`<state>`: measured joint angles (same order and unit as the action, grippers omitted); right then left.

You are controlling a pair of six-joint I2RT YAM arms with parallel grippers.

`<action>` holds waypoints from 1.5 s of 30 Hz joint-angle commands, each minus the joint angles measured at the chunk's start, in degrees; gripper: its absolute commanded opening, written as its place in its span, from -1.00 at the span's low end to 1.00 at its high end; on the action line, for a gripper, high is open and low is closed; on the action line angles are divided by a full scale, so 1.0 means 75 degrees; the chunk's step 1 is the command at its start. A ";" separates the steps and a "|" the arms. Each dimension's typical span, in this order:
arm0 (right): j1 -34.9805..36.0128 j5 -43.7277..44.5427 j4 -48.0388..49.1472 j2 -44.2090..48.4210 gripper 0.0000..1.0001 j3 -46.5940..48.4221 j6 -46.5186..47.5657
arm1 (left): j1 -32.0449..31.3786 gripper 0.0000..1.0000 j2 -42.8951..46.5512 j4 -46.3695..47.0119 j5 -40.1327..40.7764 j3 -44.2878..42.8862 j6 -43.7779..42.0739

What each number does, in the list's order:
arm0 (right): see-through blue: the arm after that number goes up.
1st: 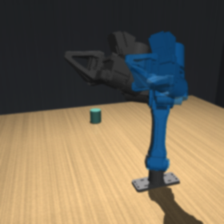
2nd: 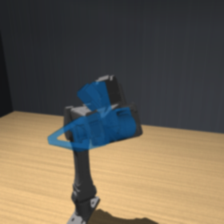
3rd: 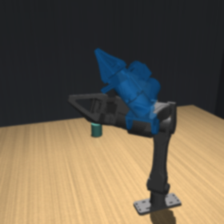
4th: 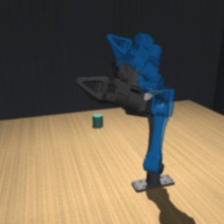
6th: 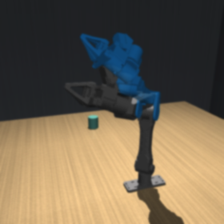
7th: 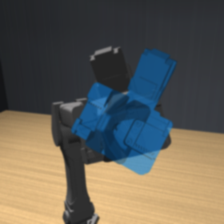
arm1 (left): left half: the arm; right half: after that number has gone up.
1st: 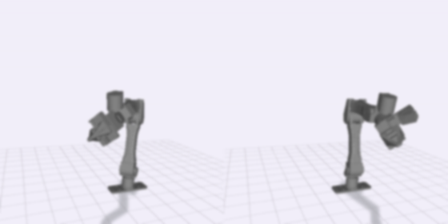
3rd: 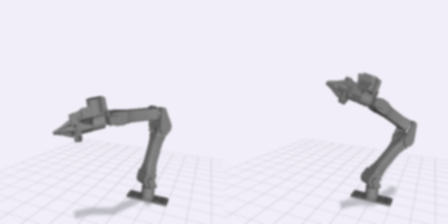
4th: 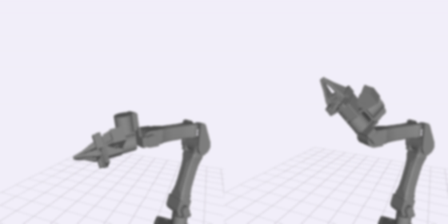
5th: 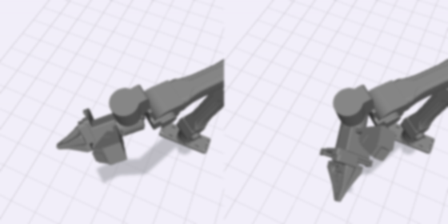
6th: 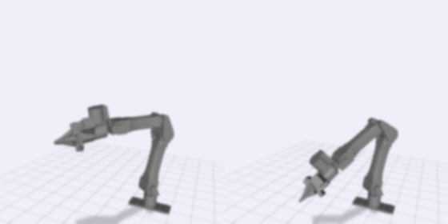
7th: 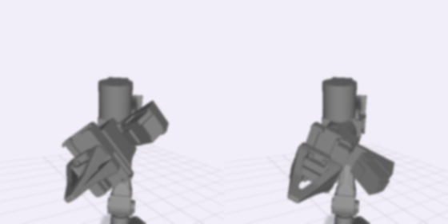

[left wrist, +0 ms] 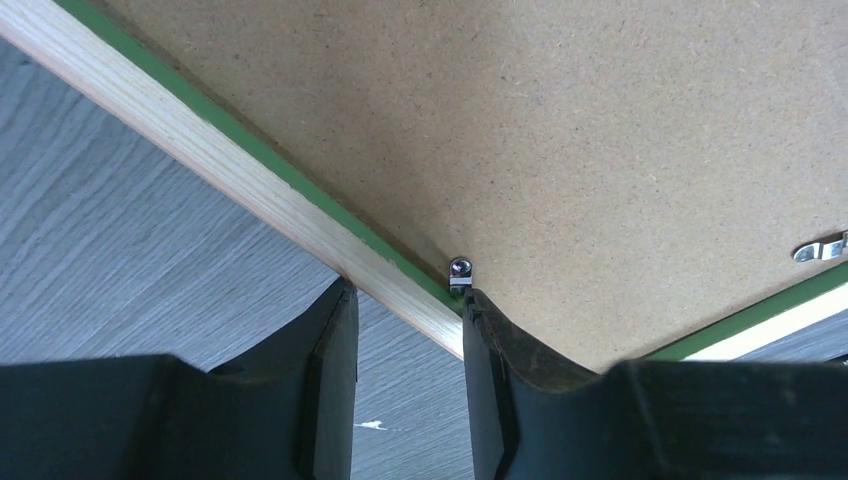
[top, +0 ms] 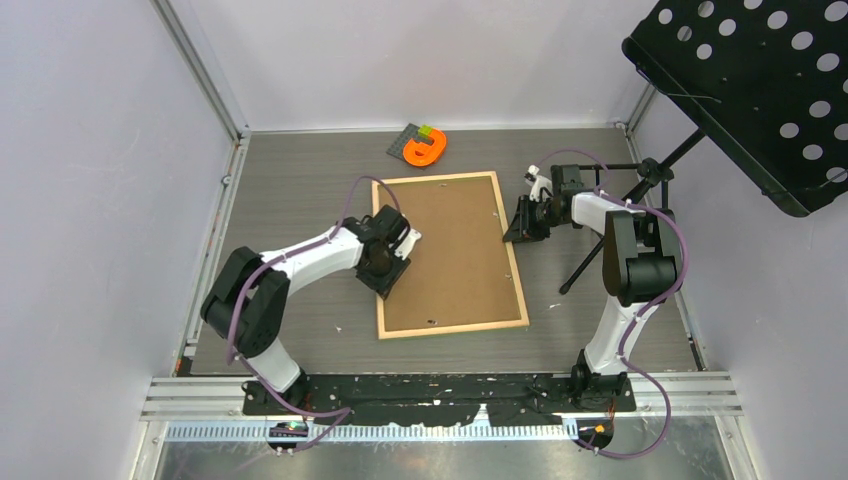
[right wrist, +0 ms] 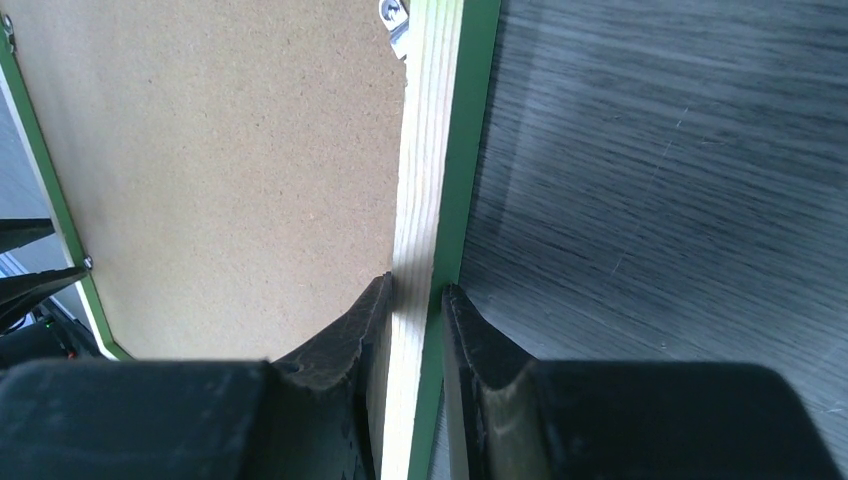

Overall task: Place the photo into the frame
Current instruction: Install the photo frame at the center of the board, then adjust the photo frame at the center of the board.

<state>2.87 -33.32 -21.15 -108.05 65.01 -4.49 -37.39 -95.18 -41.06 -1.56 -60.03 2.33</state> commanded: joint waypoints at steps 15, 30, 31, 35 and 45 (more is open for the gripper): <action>0.0132 -0.0040 0.0081 0.0208 -0.89 0.0002 0.0132 | 0.1018 0.24 0.0844 0.0186 -0.0864 -0.0303 -0.0359; 0.0506 0.0622 -0.0562 -0.0020 -0.47 0.0741 0.0540 | 0.2571 0.52 0.1472 0.0070 -0.0992 -0.1344 -0.0281; 0.0518 0.0663 -0.0582 -0.0043 -0.44 0.0844 0.0546 | 0.2600 0.53 0.1484 0.0082 -0.1008 -0.1312 -0.0260; 0.0581 0.0882 -0.0734 -0.0189 -0.31 0.1106 0.0781 | 0.2746 0.52 0.1436 0.0196 -0.1068 -0.1139 -0.0186; 0.0733 0.1329 -0.1162 -0.0652 -0.55 0.1726 0.1131 | 0.2981 0.49 0.1308 0.0275 -0.1463 -0.0979 -0.0123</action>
<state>7.66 -25.41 -28.53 -111.81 74.30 1.58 -15.49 -85.38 -40.56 -10.37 -67.57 1.10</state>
